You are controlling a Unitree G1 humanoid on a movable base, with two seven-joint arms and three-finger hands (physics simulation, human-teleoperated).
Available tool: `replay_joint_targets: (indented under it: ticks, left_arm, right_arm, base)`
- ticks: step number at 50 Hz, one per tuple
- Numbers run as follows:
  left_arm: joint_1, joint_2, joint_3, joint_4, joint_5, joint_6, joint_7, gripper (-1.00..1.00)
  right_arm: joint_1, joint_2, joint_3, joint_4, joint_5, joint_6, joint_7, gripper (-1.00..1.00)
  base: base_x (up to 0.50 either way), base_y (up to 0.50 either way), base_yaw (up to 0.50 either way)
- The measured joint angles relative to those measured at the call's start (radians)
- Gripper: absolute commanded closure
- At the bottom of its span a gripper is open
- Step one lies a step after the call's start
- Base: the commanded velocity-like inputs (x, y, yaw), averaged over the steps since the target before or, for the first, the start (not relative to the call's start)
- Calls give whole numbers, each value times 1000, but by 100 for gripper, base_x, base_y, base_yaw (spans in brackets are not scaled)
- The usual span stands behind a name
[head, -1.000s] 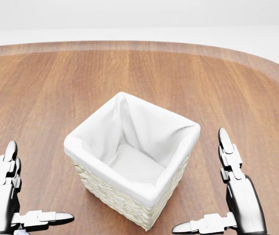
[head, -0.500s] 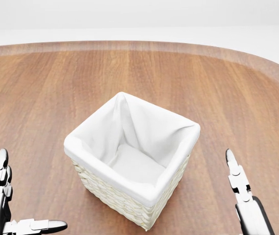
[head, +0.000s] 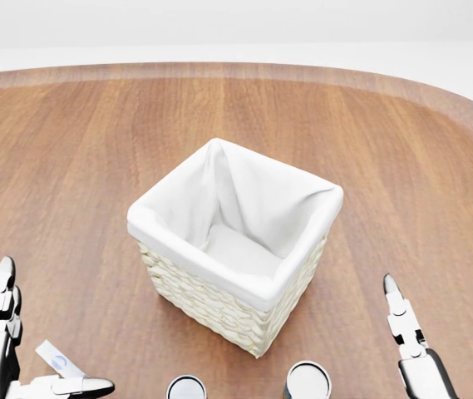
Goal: Pick up the alphabet soup and the cream cheese box, and put them in the basket.
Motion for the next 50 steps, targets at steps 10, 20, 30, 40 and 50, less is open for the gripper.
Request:
replay_joint_targets:
  ticks: [10, 20, 30, 40, 50]
  left_arm:
    - [-4, 0, -2, 6, -2, -4, 1, -100]
    - [-5, 0, -4, 5, -3, -3, 0, -100]
    - [-5, 0, -5, 10, -2, -4, 0, -100]
    - [-8, 1, -7, 13, -4, -2, 0, -100]
    - [-9, 1, -6, 10, -9, 2, -2, -100]
  right_arm:
    - [-39, -16, 3, 68, -7, 0, -22, -100]
    - [-130, -48, 9, 194, -5, 0, -67, -100]
    - [-221, -81, 22, 359, 2, 0, -128, -100]
    - [-357, -116, 42, 568, 26, 0, -183, -100]
    - [-474, -138, 68, 735, 32, 0, -223, -100]
  base:
    - [0, 0, 0]
    - [0, 0, 0]
    - [0, 0, 0]
    - [0, 0, 0]
    - [0, 0, 0]
